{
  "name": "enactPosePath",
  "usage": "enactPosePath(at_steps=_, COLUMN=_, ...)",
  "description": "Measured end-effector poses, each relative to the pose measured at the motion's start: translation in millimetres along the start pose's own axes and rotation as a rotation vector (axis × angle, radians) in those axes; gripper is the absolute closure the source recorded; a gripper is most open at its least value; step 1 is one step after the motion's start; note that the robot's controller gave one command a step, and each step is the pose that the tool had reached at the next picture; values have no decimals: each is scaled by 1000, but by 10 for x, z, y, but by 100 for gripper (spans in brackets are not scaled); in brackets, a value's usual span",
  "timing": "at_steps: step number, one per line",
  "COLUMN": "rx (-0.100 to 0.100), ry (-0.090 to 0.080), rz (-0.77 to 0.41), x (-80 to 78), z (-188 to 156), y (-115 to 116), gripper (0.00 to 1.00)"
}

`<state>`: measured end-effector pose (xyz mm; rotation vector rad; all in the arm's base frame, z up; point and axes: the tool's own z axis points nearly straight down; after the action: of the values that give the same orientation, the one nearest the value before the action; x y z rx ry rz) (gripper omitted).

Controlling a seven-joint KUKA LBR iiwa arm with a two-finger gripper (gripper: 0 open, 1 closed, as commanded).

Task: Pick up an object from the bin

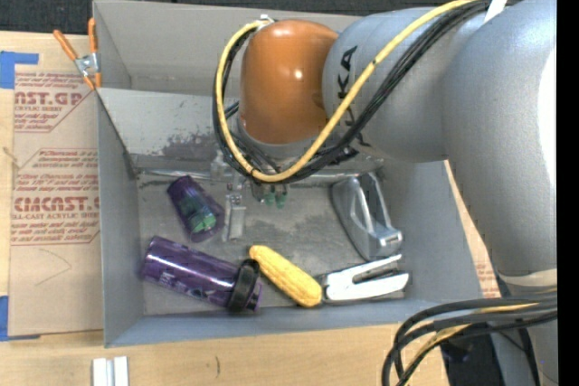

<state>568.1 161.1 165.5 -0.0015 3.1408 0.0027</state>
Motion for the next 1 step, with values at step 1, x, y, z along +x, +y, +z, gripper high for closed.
enactPosePath(at_steps=1, rx=0, ry=-5, rz=-99, x=-15, z=127, y=57, gripper=0)
